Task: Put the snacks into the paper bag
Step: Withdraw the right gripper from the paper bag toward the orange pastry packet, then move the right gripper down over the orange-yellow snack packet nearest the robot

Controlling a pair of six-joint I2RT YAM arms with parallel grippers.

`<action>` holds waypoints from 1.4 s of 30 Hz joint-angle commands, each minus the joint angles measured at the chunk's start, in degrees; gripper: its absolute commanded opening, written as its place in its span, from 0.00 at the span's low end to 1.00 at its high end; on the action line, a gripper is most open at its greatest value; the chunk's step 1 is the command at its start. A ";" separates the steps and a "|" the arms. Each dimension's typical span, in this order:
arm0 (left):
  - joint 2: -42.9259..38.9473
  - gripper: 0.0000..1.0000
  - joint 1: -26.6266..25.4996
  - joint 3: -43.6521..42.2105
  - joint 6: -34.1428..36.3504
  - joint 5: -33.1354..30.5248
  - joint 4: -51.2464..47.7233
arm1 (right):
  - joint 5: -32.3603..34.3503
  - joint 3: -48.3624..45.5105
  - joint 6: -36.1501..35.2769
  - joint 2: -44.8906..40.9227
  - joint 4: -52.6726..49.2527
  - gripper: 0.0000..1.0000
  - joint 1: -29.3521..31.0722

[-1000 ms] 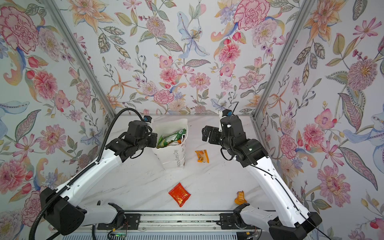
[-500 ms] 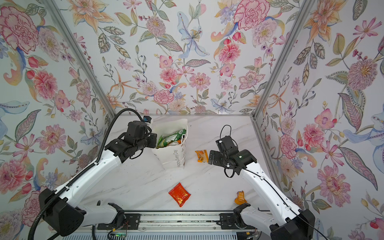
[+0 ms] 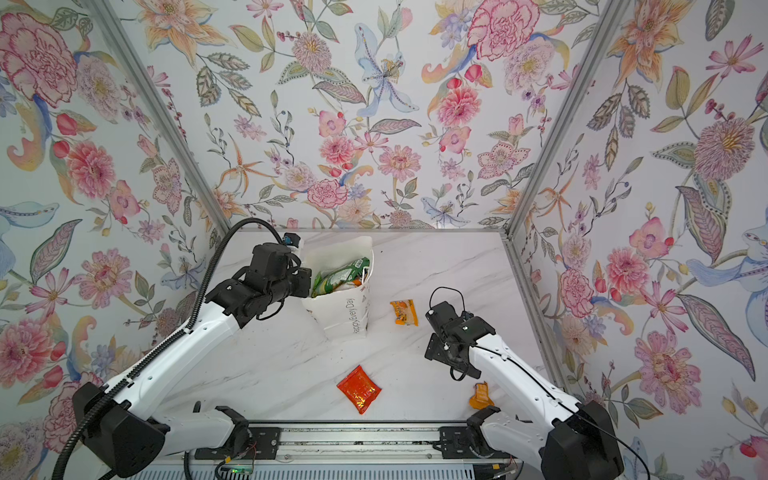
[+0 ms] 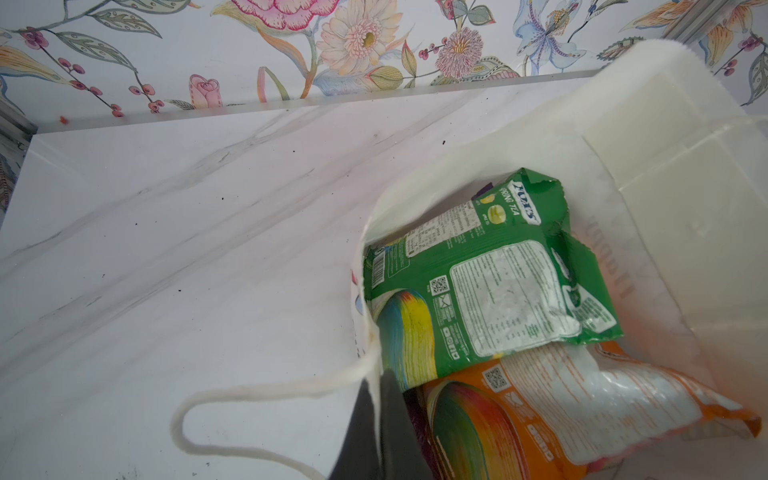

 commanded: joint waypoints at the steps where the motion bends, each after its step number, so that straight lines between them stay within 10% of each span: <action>1: -3.03 0.00 1.34 -0.18 0.16 -1.71 4.72 | 3.10 -2.37 5.79 -1.69 -2.13 0.99 -1.87; 24: -3.16 0.00 2.45 -0.74 -0.04 0.17 5.55 | -5.15 -14.37 7.91 -1.57 5.84 0.99 -16.52; 42: -3.16 0.00 3.06 -0.89 0.02 -1.07 5.26 | -7.19 -5.56 11.42 7.62 13.75 0.99 1.49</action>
